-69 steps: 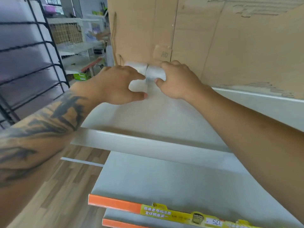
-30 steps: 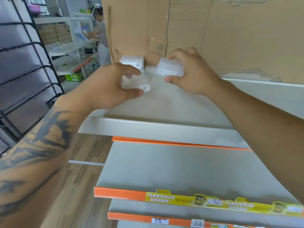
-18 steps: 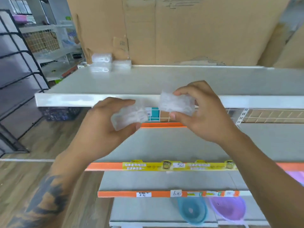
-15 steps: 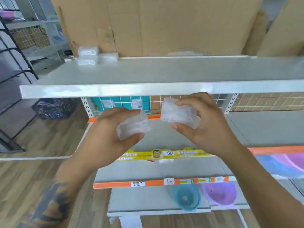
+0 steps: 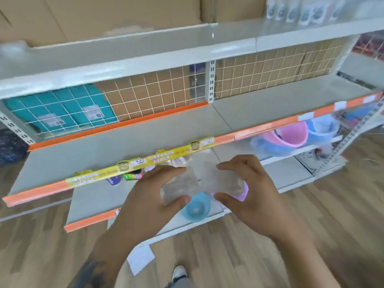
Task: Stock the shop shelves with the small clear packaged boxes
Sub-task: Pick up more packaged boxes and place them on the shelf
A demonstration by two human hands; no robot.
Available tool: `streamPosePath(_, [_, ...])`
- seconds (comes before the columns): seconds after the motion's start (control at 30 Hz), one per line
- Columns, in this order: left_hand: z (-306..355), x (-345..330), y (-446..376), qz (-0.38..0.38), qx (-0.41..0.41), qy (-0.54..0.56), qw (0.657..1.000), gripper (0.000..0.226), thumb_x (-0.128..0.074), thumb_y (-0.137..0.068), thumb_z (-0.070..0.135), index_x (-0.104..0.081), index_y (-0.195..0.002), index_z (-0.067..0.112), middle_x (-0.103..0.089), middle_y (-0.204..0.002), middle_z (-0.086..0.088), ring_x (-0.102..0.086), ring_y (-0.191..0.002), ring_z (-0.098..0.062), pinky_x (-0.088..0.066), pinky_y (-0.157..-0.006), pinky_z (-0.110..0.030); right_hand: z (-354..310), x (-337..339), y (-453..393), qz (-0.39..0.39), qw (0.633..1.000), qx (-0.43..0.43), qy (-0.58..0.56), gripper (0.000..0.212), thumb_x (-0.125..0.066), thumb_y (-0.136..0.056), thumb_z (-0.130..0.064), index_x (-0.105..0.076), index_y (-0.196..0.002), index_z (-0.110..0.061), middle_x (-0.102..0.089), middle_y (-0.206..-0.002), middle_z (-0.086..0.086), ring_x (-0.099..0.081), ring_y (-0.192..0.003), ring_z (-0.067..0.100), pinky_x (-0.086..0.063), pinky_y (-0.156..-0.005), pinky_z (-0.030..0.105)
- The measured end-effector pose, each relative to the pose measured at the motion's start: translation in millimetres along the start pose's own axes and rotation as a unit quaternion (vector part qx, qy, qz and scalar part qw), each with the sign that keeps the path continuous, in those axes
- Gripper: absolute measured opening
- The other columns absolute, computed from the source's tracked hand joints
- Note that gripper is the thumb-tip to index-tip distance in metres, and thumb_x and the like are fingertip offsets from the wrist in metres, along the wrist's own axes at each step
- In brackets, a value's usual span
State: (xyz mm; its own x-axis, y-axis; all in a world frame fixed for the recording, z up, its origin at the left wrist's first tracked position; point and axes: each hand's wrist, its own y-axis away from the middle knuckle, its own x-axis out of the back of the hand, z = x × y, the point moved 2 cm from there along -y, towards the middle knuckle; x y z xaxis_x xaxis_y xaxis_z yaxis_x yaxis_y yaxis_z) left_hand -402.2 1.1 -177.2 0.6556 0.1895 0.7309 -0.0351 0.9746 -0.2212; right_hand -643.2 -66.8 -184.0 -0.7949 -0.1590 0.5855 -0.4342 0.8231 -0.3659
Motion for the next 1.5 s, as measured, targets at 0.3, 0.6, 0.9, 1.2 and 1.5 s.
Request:
streamPosePath(0.3, [45.3,-116.8,-73.3,-0.09,-0.032,0.064,0.993,0.055,-0.084,-0.082,0.033,-0.06,-0.126,0.053,-0.057,-0.129,0.033,-0.055,-0.122,0.002,-0.039,-0.099,-0.01,92.7,85.6,38.9,0.092,0.988,-0.117,0.044,0.063,-0.091,-0.072,-0.016,-0.064,-0.124,-0.039,-0.051,-0.124,-0.014,-0.057,-0.11,0.004,-0.043,-0.086,0.008])
streamPosePath(0.6, [109.9,-210.0,-210.7,-0.127,-0.1,0.099,0.982,0.057,-0.081,-0.079,0.035,-0.06,-0.13,0.048,-0.054,-0.13,0.036,-0.055,-0.12,0.004,-0.039,-0.102,-0.011,181.3,188.5,5.9,0.157,0.963,-0.19,0.108,0.064,-0.094,-0.068,-0.018,-0.066,-0.123,-0.034,-0.05,-0.122,-0.018,-0.053,-0.111,-0.001,-0.039,-0.085,0.004])
streamPosePath(0.9, [146.3,-280.8,-320.4,-0.136,-0.117,0.122,0.976,0.063,-0.086,-0.081,0.021,-0.06,-0.138,0.029,-0.06,-0.134,0.017,-0.055,-0.122,-0.003,-0.031,-0.102,-0.003,246.7,256.2,-43.7,0.156,0.942,-0.258,0.149,0.072,-0.092,-0.071,-0.024,-0.061,-0.135,-0.034,-0.045,-0.121,-0.019,-0.049,-0.111,-0.01,-0.036,-0.086,0.0])
streamPosePath(1.2, [201.6,-343.2,-396.3,-0.168,-0.146,0.128,0.966,0.064,-0.086,-0.08,0.019,-0.061,-0.138,0.028,-0.059,-0.135,0.018,-0.055,-0.124,-0.005,-0.041,-0.105,-0.019,310.2,315.2,-62.2,0.199,0.92,-0.291,0.17,0.069,-0.092,-0.071,-0.026,-0.062,-0.133,-0.032,-0.045,-0.119,-0.018,-0.046,-0.111,-0.011,-0.036,-0.087,0.001])
streamPosePath(1.5, [270.0,-397.4,-461.6,-0.076,-0.167,0.058,0.981,0.067,-0.087,-0.076,0.018,-0.059,-0.134,0.037,-0.053,-0.12,0.031,-0.052,-0.112,-0.003,-0.037,-0.095,-0.013,403.2,411.1,-99.5,0.201,0.945,-0.215,0.143,0.061,-0.092,-0.071,-0.026,-0.066,-0.125,-0.038,-0.05,-0.12,-0.016,-0.052,-0.11,0.003,-0.038,-0.086,0.009])
